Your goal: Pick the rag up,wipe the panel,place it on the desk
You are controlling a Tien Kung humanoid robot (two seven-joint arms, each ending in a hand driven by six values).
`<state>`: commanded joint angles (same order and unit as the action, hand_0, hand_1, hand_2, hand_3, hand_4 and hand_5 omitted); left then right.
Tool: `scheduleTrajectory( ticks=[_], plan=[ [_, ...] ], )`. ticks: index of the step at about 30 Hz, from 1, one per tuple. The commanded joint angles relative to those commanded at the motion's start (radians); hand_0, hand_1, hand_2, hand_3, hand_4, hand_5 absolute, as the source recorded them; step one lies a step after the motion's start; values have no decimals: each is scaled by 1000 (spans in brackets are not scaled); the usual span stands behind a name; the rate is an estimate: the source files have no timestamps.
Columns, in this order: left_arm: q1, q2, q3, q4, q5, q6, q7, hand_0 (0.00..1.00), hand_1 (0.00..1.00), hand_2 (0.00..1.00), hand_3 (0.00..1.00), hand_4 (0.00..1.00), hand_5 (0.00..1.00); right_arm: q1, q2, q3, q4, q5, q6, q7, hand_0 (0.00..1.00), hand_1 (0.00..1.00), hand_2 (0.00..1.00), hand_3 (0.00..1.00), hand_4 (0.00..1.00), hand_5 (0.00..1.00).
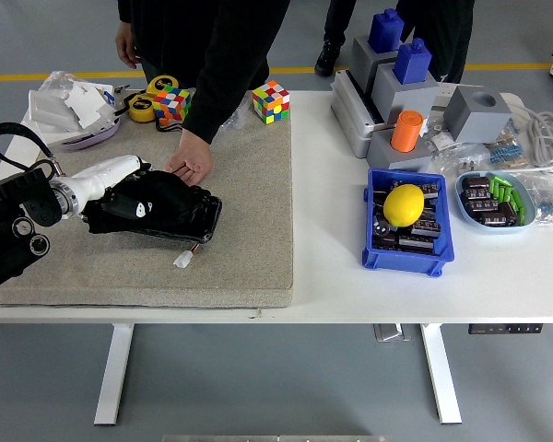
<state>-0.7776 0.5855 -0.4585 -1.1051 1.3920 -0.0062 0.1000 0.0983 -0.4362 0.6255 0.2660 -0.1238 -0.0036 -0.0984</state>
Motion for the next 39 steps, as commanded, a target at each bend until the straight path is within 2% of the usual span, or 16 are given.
scheduleTrajectory(
  ticks=[9, 20, 24, 30, 39],
  plan=[
    [-10, -26, 23, -37, 7, -1, 11, 337, 467, 559, 576, 517, 2, 1, -1, -5, -2, 4, 0, -1, 724, 689, 682, 586, 998, 502],
    [-28, -45, 18, -117, 34, -5, 41, 337, 468, 561, 581, 523, 2, 3, 0, -10, -2, 7, 0, 0, 723, 689, 683, 585, 998, 505],
    [-28, -55, 23, -115, 27, -2, 40, 337, 468, 561, 581, 523, 2, 6, 1, -10, -1, 5, 0, 1, 723, 689, 683, 585, 998, 505],
    [-20, -46, 24, -74, 10, -2, 35, 336, 468, 559, 581, 521, 2, 1, 0, -10, -3, 7, 1, -1, 723, 689, 682, 585, 998, 505],
    [-5, -11, -2, -43, 7, -3, 31, 335, 466, 557, 580, 522, 2, 0, 1, -10, -5, 11, 1, -2, 724, 690, 683, 586, 998, 505]
  ],
)
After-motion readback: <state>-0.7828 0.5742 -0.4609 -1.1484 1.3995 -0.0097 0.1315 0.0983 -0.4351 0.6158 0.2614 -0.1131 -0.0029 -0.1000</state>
